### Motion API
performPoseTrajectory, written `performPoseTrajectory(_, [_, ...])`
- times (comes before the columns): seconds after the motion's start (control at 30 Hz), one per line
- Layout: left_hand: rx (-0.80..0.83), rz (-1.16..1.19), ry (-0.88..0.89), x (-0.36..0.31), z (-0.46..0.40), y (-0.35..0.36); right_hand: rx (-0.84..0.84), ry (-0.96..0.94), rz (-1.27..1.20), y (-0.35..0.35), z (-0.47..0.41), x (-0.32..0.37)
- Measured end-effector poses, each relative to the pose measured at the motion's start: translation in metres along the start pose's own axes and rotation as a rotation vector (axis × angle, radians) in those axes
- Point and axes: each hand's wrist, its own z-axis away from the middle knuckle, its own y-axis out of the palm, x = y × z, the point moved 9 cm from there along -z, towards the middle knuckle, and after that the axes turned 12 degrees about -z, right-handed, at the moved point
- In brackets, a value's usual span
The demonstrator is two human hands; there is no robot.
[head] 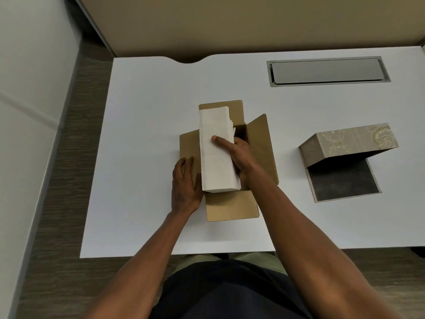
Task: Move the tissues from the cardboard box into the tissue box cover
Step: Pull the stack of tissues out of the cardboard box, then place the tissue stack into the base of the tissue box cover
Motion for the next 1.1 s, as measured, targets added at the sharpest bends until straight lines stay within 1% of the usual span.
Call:
performPoseTrajectory(0.07, [0.024,-0.012,-0.015,-0.003,-0.001,-0.002,0.016,-0.022,-0.026,0.003,0.009,0.011])
performPoseTrajectory(0.13, [0.011,0.025,-0.056,-0.005,0.0,-0.009,0.035,-0.033,-0.072,0.005,0.019,0.02])
performPoseTrajectory(0.2, [-0.037,0.099,-0.105,-0.009,0.001,-0.024,0.034,-0.026,-0.131,0.003,0.03,0.025])
performPoseTrajectory(0.27, [-0.11,0.151,-0.117,-0.019,0.003,-0.043,0.031,-0.013,-0.19,-0.001,0.039,0.029])
performPoseTrajectory(0.33, [-0.128,0.232,-0.134,-0.031,0.007,-0.058,0.039,0.005,-0.264,-0.003,0.05,0.032])
performPoseTrajectory(0.37, [-0.103,0.31,-0.148,-0.038,0.009,-0.063,0.042,0.015,-0.301,-0.005,0.055,0.033])
performPoseTrajectory(0.4, [-0.045,0.424,-0.166,-0.046,0.011,-0.066,0.041,0.017,-0.331,-0.008,0.059,0.034])
performPoseTrajectory(0.43, [0.048,0.573,-0.185,-0.057,0.014,-0.065,0.045,0.001,-0.357,-0.011,0.063,0.036])
performPoseTrajectory(0.5, [0.287,0.863,-0.191,-0.087,0.021,-0.058,0.049,-0.083,-0.401,-0.02,0.069,0.045])
performPoseTrajectory(0.57, [0.471,0.97,-0.151,-0.115,0.03,-0.054,0.016,-0.146,-0.446,-0.032,0.077,0.053])
performPoseTrajectory(0.67, [0.604,0.98,-0.093,-0.145,0.037,-0.048,-0.072,-0.182,-0.455,-0.054,0.087,0.059])
performPoseTrajectory(0.8, [0.627,0.918,-0.073,-0.167,0.039,-0.04,-0.127,-0.241,-0.535,-0.081,0.103,0.066])
performPoseTrajectory(0.93, [0.663,0.907,-0.096,-0.185,0.048,-0.023,-0.197,-0.321,-0.611,-0.112,0.121,0.068])
performPoseTrajectory(1.1, [0.756,0.937,-0.192,-0.212,0.069,0.016,-0.288,-0.336,-0.761,-0.165,0.139,0.053])
